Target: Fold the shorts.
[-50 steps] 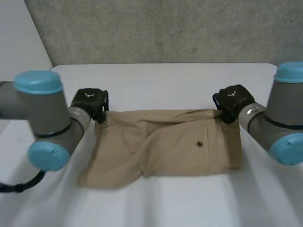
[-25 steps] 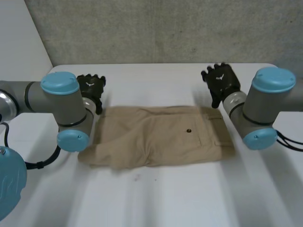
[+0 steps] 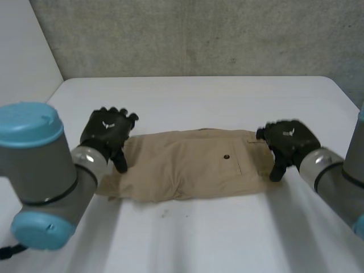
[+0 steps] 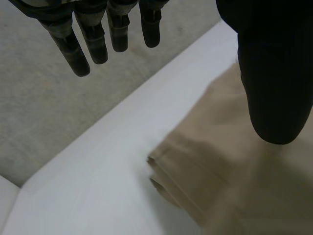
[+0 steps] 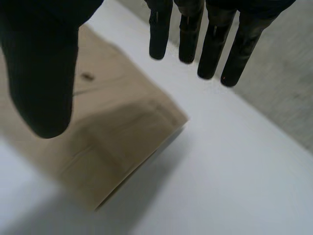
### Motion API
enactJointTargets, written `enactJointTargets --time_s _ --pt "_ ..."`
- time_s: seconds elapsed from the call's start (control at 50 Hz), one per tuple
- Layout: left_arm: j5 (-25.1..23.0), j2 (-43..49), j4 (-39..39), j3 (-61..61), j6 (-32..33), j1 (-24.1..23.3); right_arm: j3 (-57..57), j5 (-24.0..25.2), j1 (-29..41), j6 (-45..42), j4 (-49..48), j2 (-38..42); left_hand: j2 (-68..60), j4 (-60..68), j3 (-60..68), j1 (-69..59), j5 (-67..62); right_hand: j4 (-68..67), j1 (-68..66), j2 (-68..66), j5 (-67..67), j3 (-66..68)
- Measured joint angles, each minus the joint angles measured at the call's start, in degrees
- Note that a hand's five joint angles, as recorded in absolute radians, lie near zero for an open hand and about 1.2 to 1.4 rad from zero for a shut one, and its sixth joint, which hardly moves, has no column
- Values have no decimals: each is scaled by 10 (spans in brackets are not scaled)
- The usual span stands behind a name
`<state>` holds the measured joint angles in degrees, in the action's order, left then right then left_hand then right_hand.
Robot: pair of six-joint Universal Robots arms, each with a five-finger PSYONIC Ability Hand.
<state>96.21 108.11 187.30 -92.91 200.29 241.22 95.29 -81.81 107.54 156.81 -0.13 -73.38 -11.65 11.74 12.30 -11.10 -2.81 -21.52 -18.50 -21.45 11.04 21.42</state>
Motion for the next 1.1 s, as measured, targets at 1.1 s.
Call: enactJointTargets --time_s 1.1 --pt "-18 -92 3 -67 -42 32 -1 19 -155 -114 -20 10 0 0 0 0 1 -467 -386 -460 459 461"
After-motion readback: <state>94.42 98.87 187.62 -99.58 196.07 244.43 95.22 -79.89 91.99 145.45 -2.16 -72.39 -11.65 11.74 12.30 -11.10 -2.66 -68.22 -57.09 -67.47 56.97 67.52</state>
